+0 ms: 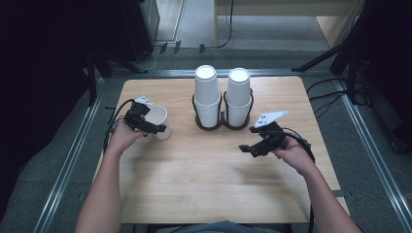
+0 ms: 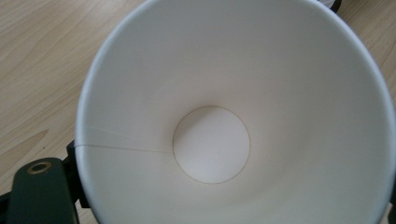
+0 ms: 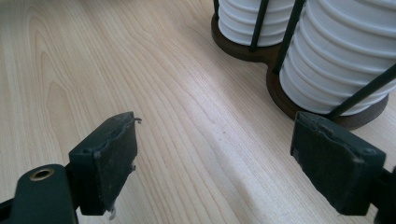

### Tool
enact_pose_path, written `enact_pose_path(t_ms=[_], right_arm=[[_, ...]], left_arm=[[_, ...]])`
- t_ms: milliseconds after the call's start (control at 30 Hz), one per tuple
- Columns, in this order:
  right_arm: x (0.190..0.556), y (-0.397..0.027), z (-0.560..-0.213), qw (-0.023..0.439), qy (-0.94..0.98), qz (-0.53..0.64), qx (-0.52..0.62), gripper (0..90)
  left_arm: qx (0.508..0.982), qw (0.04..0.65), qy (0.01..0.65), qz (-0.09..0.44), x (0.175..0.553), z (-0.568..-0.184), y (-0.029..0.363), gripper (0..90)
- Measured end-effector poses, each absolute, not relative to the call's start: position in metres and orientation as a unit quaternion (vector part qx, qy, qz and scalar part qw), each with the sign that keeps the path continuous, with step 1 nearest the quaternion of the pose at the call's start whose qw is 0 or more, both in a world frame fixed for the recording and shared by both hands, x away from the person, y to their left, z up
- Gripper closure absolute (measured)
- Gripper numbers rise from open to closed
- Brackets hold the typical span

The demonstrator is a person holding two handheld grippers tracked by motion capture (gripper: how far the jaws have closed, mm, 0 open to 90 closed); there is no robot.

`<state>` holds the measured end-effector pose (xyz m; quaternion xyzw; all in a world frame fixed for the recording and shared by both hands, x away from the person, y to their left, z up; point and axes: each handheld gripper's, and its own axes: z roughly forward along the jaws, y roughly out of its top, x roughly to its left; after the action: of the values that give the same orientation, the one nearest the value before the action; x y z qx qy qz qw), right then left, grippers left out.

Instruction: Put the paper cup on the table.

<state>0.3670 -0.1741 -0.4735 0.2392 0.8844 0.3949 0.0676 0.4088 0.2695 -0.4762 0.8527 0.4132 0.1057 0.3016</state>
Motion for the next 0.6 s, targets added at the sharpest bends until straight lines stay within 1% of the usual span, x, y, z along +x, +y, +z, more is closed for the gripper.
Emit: enact_pose_path(t_ms=[267,400,600], right_arm=[[0.3669,-0.1769,-0.4729,0.07,0.883,0.397,0.241,15.1],[0.3677,-0.1764,-0.4727,0.07,0.883,0.398,0.239,15.1],[0.368,-0.1755,-0.473,0.068,0.884,0.396,0.238,15.1]], left_arm=[[0.852,0.311,0.409,0.095,0.409,-0.477,0.2691,9.9],[0.851,0.319,0.408,0.086,0.4093,-0.4771,0.2688,1.7],[0.85,0.322,0.408,0.082,0.4084,-0.4764,0.2689,0.0]])
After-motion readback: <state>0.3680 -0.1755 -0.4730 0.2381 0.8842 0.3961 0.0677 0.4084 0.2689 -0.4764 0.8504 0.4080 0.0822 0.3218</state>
